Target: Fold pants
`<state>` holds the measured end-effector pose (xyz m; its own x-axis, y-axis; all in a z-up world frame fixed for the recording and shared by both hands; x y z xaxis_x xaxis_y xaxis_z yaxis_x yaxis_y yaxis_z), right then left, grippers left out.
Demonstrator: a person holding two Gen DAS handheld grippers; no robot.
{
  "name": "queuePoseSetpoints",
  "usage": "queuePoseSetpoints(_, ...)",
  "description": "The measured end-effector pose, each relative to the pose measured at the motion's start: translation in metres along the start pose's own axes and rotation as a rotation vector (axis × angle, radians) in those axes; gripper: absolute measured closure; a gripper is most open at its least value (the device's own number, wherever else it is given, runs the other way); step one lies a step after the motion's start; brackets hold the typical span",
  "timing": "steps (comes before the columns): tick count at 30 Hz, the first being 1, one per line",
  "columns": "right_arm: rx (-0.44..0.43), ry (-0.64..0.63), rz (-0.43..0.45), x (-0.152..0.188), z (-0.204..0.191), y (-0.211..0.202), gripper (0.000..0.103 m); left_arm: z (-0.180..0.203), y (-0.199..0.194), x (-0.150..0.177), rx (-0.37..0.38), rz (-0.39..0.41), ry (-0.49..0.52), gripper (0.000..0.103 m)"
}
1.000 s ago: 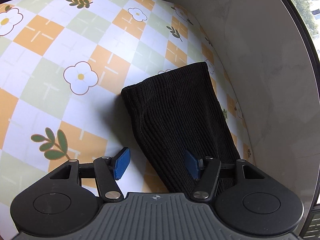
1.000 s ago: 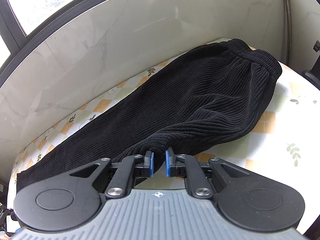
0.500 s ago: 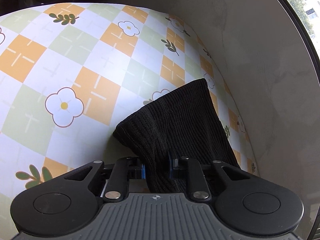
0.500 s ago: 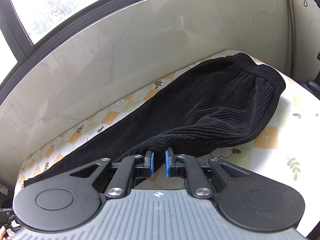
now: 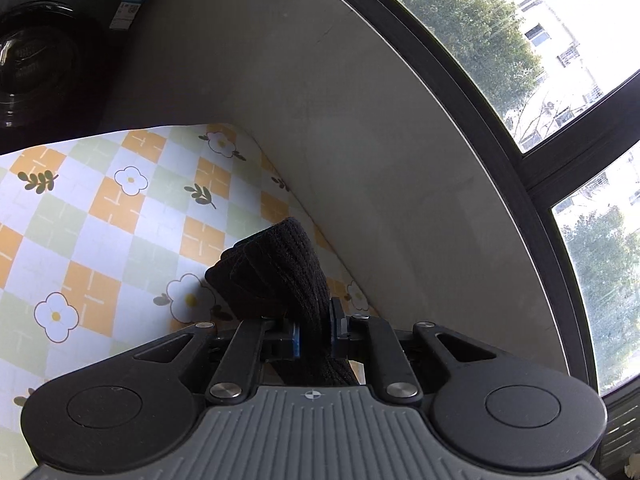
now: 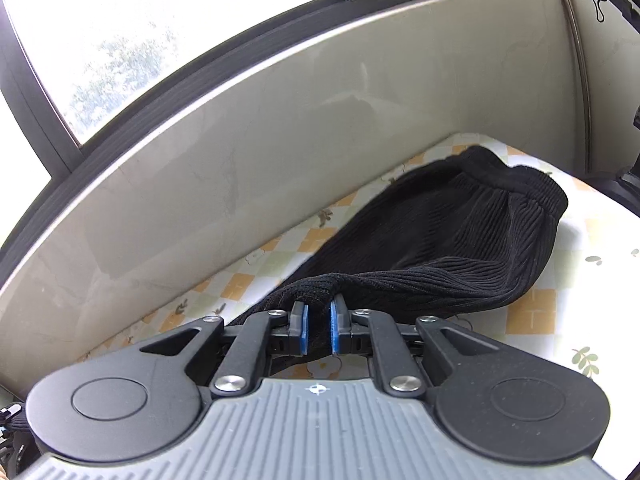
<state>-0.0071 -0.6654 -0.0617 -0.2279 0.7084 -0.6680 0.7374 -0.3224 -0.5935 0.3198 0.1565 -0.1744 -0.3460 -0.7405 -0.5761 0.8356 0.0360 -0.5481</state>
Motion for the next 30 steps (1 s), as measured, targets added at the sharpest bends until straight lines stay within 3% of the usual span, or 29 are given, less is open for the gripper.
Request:
queuePoseSetpoints(3,-0.045,-0.061,0.087,-0.014,-0.005,-0.018,0.093,0.023,-0.017,-0.007,0.029,0.044,0.030,0.090)
queuePoseSetpoints(6,-0.030,0.028,0.053,-0.019,0.008,-0.015,0.093,0.036,-0.019,-0.009,0.065,0.042,0.023,0.090)
queuePoseSetpoints(9,-0.045,0.032,0.077,-0.017,0.003,-0.022,0.093,0.048,-0.024,-0.006,0.055,0.062,0.070,0.090)
queuePoseSetpoints(14,-0.061,0.070,0.083,-0.014,0.013,-0.021,0.093,0.042,-0.030,-0.007,0.050,0.052,0.038,0.090)
queuePoseSetpoints(21,-0.097,0.124,0.131,-0.030,0.013,-0.015,0.093,0.057,-0.037,-0.012,0.055,0.073,0.071,0.090)
queuePoseSetpoints(26,-0.177,0.109,0.265,-0.067,-0.003,-0.046,0.093,0.087,-0.065,-0.029,0.135,0.151,0.119,0.090)
queuePoseSetpoints(30,-0.227,0.120,0.371,-0.096,-0.012,-0.079,0.093,0.122,-0.102,-0.046,0.242,0.244,0.159,0.090)
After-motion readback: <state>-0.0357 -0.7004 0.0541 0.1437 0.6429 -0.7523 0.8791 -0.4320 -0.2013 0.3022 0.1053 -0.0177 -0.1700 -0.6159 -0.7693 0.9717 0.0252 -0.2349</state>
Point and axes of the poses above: each gripper's, at about its wrist camera, not at the fingertips, and y roughly the way its jaws point, z to its right, x to its underside, the point moved 7 cm from there along y, roughly the way its jaws point, and after that the axes turned 6 degrees about y, right-handed, at the moved point
